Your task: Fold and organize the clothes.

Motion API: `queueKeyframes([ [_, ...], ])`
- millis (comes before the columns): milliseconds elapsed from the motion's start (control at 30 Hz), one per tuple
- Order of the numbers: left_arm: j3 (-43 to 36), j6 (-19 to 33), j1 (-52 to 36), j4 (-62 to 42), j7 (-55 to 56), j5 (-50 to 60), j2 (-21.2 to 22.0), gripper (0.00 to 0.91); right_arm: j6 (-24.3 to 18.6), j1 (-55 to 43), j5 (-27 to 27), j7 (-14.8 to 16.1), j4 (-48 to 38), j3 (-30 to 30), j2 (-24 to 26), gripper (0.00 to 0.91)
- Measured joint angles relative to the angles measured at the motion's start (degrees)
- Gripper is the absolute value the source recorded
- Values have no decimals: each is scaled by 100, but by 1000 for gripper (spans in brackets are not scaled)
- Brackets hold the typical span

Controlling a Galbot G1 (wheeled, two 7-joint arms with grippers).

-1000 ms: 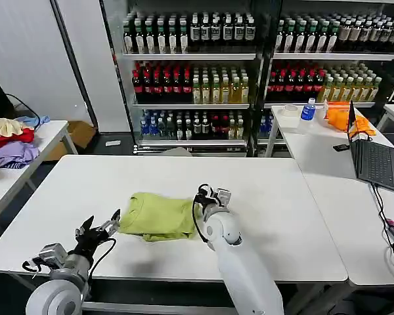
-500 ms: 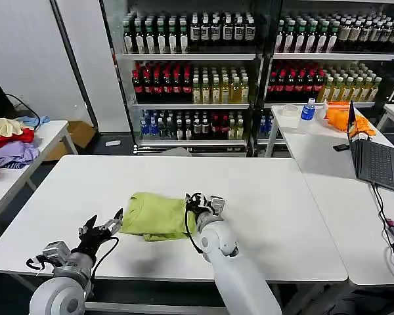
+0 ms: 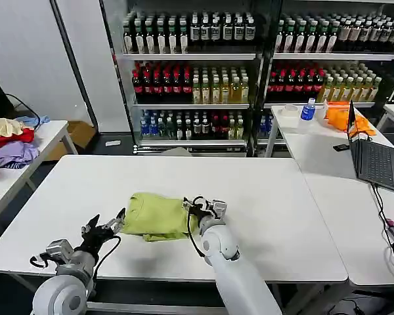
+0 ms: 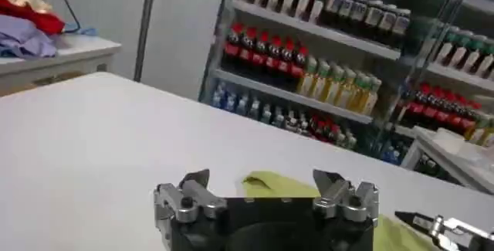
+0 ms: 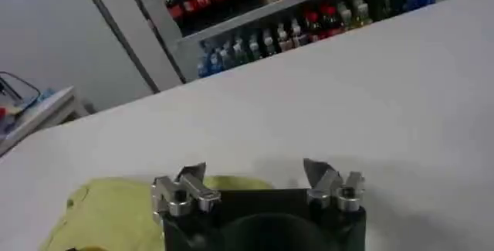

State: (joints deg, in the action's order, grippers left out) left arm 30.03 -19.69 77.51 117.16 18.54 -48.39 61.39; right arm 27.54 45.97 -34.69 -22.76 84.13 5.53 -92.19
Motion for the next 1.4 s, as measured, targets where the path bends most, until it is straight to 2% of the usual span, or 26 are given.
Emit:
queueKeyframes([
  [67, -4, -1, -10, -6, 0, -1, 5, 907, -13, 15, -19, -25, -30, 1, 0, 0],
  [1000, 89, -7, 69, 24, 13, -118, -23, 907, -225, 65, -132, -137, -191, 61, 0, 0],
  [1400, 80, -7, 19, -14, 17, -143, -17, 907, -262, -174, -77, -8, -349, 139, 0, 0],
])
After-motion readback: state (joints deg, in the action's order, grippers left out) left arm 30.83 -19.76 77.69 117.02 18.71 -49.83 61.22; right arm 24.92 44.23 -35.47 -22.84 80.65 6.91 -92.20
